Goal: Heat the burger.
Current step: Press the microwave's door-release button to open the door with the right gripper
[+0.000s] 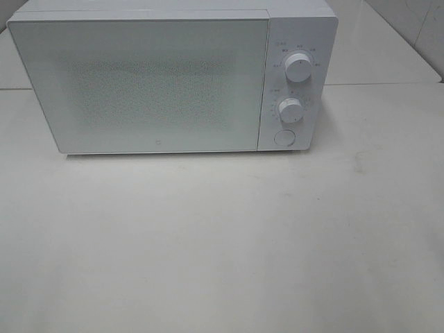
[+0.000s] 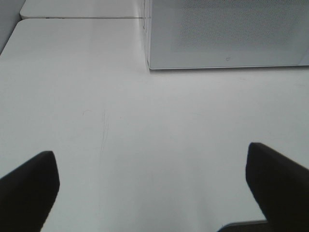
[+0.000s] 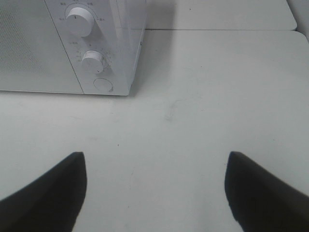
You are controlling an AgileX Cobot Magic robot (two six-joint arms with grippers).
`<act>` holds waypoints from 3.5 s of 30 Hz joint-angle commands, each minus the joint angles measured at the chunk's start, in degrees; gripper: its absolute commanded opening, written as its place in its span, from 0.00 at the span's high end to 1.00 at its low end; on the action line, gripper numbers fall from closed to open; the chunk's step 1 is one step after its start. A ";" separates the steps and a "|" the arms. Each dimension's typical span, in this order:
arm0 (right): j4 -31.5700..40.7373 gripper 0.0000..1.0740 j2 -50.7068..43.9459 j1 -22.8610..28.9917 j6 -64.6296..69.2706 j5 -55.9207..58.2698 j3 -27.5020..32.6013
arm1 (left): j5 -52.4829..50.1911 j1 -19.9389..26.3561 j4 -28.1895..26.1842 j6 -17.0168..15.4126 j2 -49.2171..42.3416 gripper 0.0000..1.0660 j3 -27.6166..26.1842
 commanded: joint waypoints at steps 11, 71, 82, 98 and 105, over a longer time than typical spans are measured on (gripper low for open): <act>-0.17 0.29 16.04 -0.40 -0.52 -16.21 -0.29 | -0.63 0.17 -0.34 -0.23 -0.92 0.07 0.00; 28.59 0.29 68.64 26.53 -12.20 -97.35 13.29 | -0.63 0.17 -0.34 -0.23 -0.92 0.07 0.00; 35.58 0.29 71.56 35.12 -13.12 -98.95 10.77 | -0.63 0.17 -0.34 -0.23 -0.92 0.07 0.00; 35.64 0.29 71.62 35.12 4.30 -97.00 10.43 | -0.63 0.17 -0.40 -0.23 -0.92 0.07 0.00; 36.04 0.37 71.68 35.12 37.70 -97.00 10.43 | -0.63 0.17 -0.40 -0.23 -0.92 0.07 0.00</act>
